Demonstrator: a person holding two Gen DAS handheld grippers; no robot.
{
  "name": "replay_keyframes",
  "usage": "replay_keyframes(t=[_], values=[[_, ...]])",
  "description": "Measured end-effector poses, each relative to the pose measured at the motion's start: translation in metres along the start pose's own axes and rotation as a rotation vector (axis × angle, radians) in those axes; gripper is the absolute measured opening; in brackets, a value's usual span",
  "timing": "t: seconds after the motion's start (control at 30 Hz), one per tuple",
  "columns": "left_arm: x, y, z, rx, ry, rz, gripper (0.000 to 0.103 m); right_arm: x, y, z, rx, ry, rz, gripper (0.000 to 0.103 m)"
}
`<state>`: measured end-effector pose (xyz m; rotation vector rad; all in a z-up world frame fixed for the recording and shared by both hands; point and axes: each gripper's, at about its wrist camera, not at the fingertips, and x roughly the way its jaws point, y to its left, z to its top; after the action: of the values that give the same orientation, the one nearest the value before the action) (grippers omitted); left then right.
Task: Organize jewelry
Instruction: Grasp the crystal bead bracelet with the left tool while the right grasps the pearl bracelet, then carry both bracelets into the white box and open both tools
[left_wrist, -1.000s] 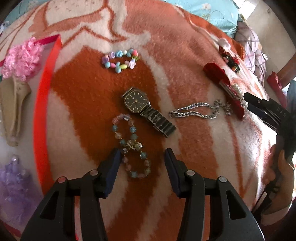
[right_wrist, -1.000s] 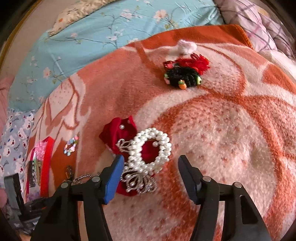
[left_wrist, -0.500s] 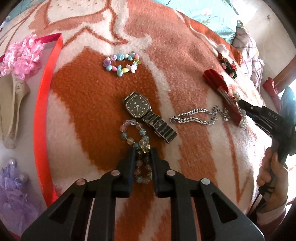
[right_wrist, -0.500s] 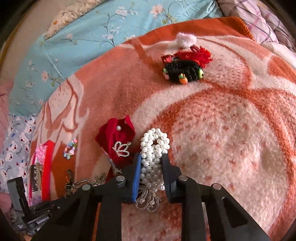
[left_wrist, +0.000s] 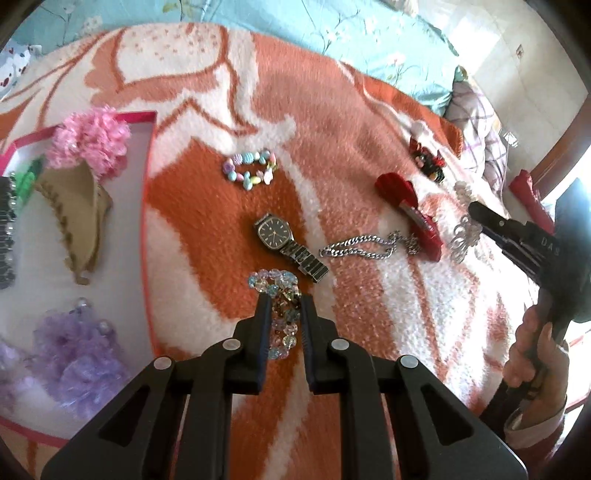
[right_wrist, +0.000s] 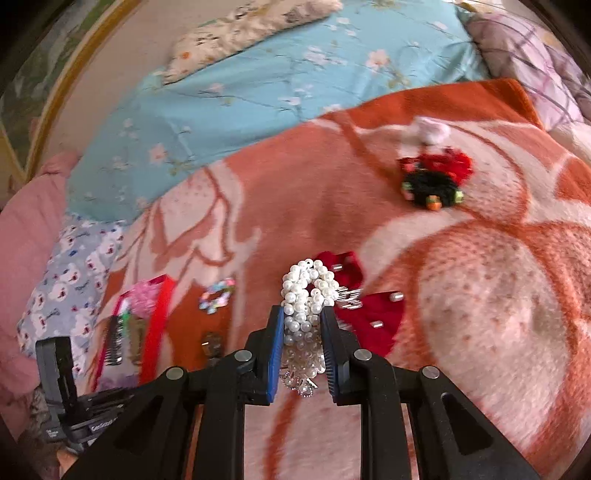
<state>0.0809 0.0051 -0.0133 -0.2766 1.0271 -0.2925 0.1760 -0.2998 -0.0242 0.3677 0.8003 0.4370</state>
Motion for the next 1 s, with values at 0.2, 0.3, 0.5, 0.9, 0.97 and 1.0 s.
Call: replay_keyframes(t=[0.2,0.3,0.5,0.9,0.97,1.0], values=[[-0.026,0.009,-0.003,-0.014,-0.049,0.006,0.013,0.003,0.042,-0.01,-0.058,0.03,0.076,0.02],[-0.041,0.02,-0.006,-0.033,-0.077,0.016,0.013,0.008,0.063,-0.016,-0.092,0.048,0.107,0.02],[-0.07,0.046,-0.012,-0.082,-0.13,0.043,0.013,0.019,0.103,-0.028,-0.147,0.086,0.169,0.02],[-0.108,0.102,-0.03,-0.19,-0.197,0.116,0.013,0.04,0.173,-0.052,-0.238,0.163,0.276,0.02],[-0.113,0.111,-0.032,-0.205,-0.205,0.128,0.013,0.044,0.184,-0.057,-0.256,0.176,0.292,0.02],[-0.115,0.114,-0.032,-0.212,-0.209,0.133,0.013,0.047,0.191,-0.06,-0.266,0.185,0.301,0.02]])
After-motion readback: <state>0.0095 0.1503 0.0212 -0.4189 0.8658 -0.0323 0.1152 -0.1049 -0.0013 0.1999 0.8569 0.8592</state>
